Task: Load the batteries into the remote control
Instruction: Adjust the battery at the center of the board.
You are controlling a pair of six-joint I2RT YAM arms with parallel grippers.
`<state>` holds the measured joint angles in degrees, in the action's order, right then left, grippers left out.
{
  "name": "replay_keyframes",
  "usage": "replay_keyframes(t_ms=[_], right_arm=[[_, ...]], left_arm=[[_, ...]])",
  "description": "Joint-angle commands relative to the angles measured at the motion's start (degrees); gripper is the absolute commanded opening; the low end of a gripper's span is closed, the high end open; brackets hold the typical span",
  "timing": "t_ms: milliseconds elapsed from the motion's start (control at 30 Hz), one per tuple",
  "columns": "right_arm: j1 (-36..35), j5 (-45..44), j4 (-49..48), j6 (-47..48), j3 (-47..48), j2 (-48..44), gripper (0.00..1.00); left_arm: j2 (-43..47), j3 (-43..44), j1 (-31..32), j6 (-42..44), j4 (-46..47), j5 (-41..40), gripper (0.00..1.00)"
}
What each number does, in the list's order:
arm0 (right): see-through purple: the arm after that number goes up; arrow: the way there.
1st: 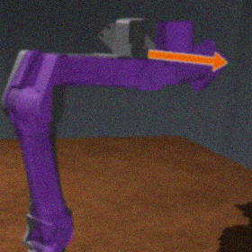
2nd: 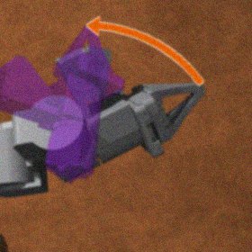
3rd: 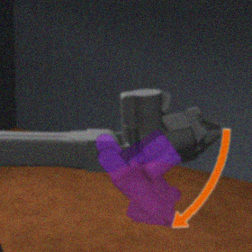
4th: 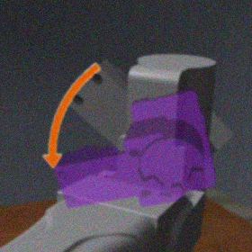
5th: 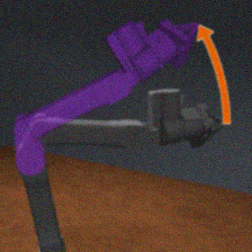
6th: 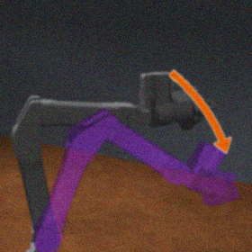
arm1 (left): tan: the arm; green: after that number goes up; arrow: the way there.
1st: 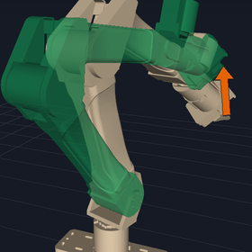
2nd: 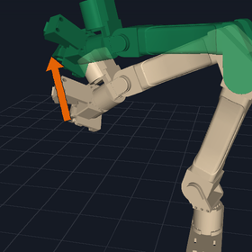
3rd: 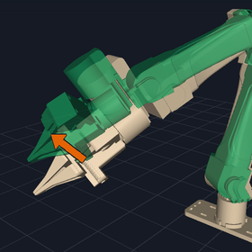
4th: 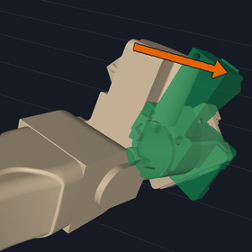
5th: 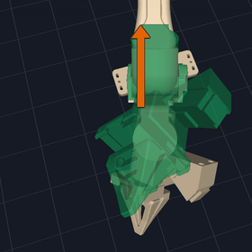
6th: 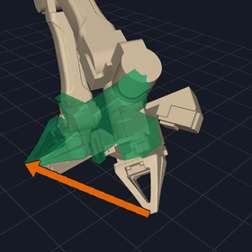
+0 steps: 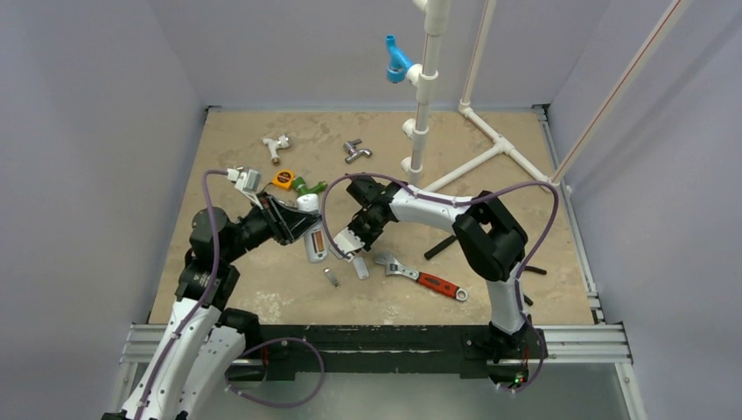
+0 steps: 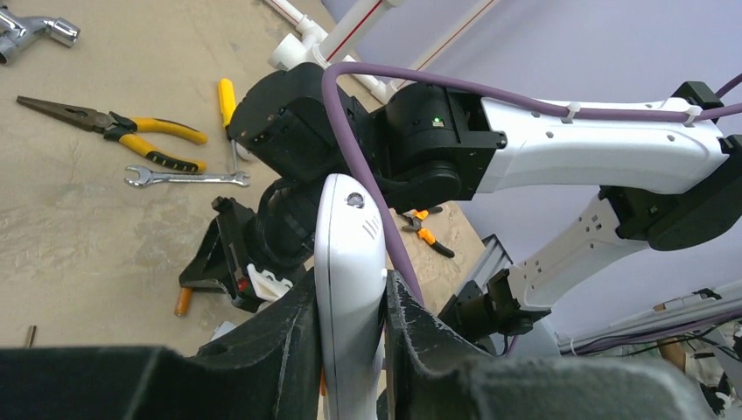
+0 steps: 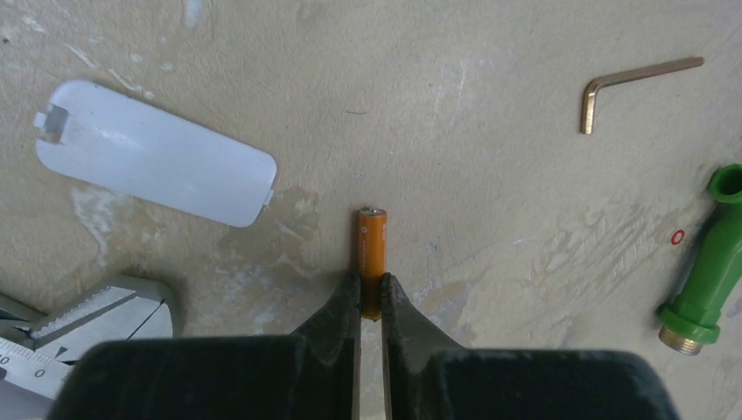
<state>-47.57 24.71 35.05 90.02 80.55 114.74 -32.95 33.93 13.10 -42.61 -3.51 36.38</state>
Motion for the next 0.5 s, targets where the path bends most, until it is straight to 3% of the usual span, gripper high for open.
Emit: replay_keyframes(t_ms=[0, 200, 333, 467], right_arm=[[0.02, -3.37, 7.24, 3.59, 3.55, 1.05, 0.06], [0.65, -1.22, 6.2, 2.02, 2.07, 0.19, 0.28], [1.28, 1.84, 0.5, -0.43, -1.5, -2.7, 0.5], [2.53, 7.06, -5.27, -4.94, -4.24, -5.86, 0.63]], left_arm=[[0.74, 2.93, -0.45, 1.48, -0.17, 1.15, 0.0], [0.9, 3.92, -0.62, 2.56, -2.33, 0.21, 0.0], [1.3, 4.58, -0.67, 3.43, -3.83, -0.75, 0.0], [1.37, 5.38, -0.76, 4.44, -5.59, -1.52, 0.0]])
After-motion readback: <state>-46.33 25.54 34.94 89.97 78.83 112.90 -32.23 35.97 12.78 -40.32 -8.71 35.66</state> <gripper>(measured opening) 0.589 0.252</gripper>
